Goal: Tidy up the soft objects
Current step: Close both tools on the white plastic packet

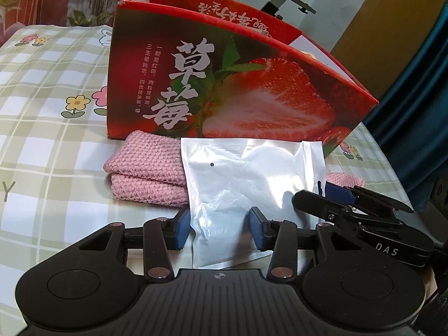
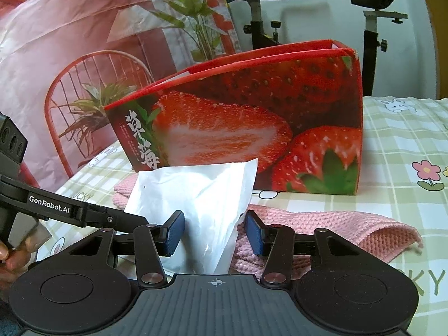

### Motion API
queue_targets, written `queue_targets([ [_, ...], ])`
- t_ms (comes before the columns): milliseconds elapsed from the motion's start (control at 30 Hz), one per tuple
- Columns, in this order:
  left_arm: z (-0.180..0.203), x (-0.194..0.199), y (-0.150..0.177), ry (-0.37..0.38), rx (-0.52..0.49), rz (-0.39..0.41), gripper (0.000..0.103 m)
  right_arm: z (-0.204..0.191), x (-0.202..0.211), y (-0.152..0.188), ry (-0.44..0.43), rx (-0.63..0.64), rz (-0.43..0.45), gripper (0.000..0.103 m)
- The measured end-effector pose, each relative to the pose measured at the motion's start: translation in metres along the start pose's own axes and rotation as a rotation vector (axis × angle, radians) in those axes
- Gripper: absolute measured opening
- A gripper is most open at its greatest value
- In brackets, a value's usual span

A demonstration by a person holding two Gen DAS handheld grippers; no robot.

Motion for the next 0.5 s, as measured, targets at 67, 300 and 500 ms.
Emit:
queue_targets([
  [67, -0.0003, 0.0003, 0.0008, -0.002, 0.000, 0.005, 0.046, -0.0008, -0.0001, 0.0001, -0.005, 0.004, -0.001, 0.042],
  [300, -0.0022, 0.0017, 0.0019, -0.001, 0.006, 0.013, 0.047, -0.0008, 0.0002, 0.0004, -0.025, 0.002, -0.005, 0.039],
  [500, -0.0026, 0.0022, 0.0004, 0.000, -0.008, 0.007, 0.047, -0.0005, 0.0002, 0.0005, -0.025, 0.002, -0.005, 0.038],
])
Point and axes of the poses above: each gripper's, at about its wrist camera, not at the fingertips, and x roughly against the way its jaws point, z to its right, y to its underside, the point moved 5 cm from there along -x, roughly the way its jaws point, and after that the axes turned 9 degrees about -y, right-handed, at the moved point
